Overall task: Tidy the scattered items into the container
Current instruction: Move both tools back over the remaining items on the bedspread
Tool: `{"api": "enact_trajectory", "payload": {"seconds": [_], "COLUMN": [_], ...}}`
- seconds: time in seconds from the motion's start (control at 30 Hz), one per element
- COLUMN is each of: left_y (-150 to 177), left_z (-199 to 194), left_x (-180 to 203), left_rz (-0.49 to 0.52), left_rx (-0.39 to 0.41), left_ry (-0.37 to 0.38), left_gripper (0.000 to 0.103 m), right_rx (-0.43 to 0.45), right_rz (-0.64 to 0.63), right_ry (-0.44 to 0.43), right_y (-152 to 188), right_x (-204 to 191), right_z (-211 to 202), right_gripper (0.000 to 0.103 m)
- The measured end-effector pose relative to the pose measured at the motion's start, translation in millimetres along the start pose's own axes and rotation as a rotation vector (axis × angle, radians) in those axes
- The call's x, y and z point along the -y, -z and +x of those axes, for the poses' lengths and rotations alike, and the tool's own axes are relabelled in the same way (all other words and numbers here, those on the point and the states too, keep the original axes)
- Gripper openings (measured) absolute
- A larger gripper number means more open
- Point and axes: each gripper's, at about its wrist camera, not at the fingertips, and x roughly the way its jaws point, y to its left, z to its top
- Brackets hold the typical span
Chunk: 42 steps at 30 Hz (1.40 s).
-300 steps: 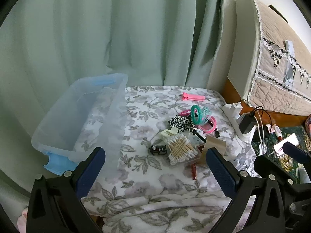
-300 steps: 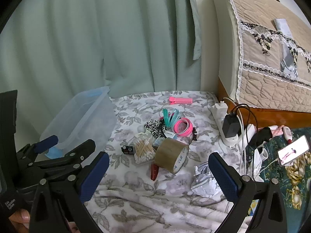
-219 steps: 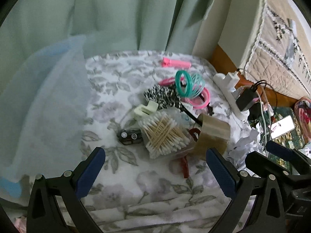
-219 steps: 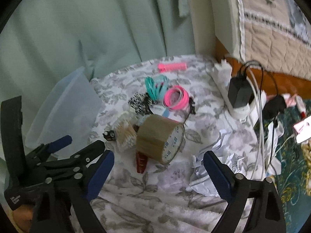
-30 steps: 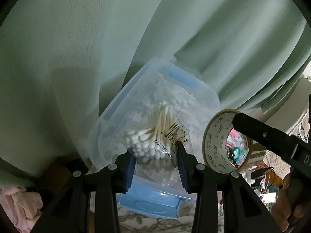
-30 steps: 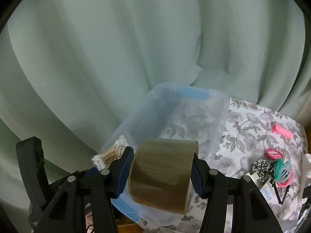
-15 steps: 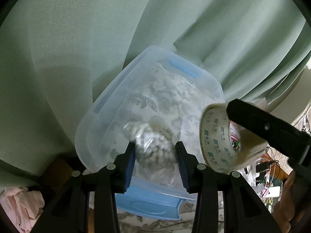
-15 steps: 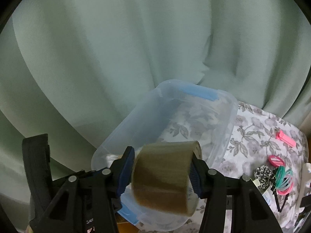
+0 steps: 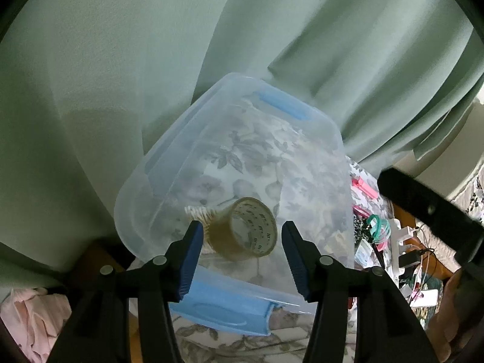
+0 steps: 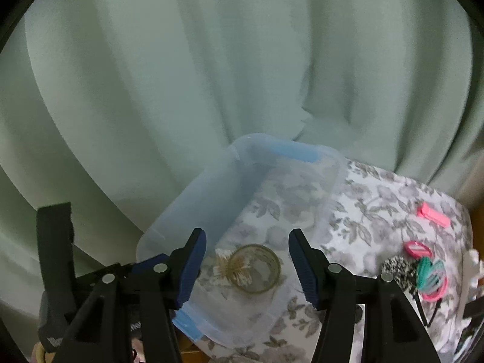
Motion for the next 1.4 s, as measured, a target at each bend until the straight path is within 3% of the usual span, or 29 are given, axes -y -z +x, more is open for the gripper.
{"api": "enact_trajectory", "payload": {"seconds": [0.2, 0.43, 0.53, 0.7, 0.83, 1.03, 1.2, 1.4], "left_y": [4.1, 6.8, 11.6, 22.0, 30.2, 46.4, 68.5, 88.7], "left_z": [-2.6, -3.0, -3.1, -1.2, 5.2, 23.4, 44.7, 74.8], "left_x": [20.2, 62.1, 85.9, 131.7, 163.3, 201.9, 220.9, 221.6], "left_rz": [0.047, 0.125, 0.168, 0.24, 0.286, 0.339, 0.415, 0.42], "left_rx": [0.004, 0.024, 0.018, 0.013, -0.003, -0.034, -0.073, -0.146], "left_ry": [0.02, 0.054, 0.071, 0.105, 0.116, 0.101, 0.088, 0.067], "left_gripper": [0.055, 0.055, 0.063, 0.064, 0.064, 0.064, 0.063, 0.063], "right_rx": [-0.012, 0.043, 0.083, 0.141, 0.187, 0.228, 0.227, 0.155], "right_rz": [0.052, 0.13, 0.178, 0.243, 0.304, 0.379, 0.489, 0.558], "right_ry": [0.02, 0.036, 0.063, 0.108, 0.143, 0.226, 0.286, 0.339], "right_y": [20.3, 45.2, 56.0, 77.0, 95.9, 127.5, 162.1, 201.7], "right_x": [18.0, 46.0, 63.3, 95.9, 125.0, 164.7, 199.5, 228.0], "right_z": [-12.2, -45.9, -64.4, -94.8, -115.6, -150.9, -167.5, -167.7], "right_gripper": [0.061, 0.061, 0.068, 0.071, 0.081, 0.081, 0.081, 0.081]}}
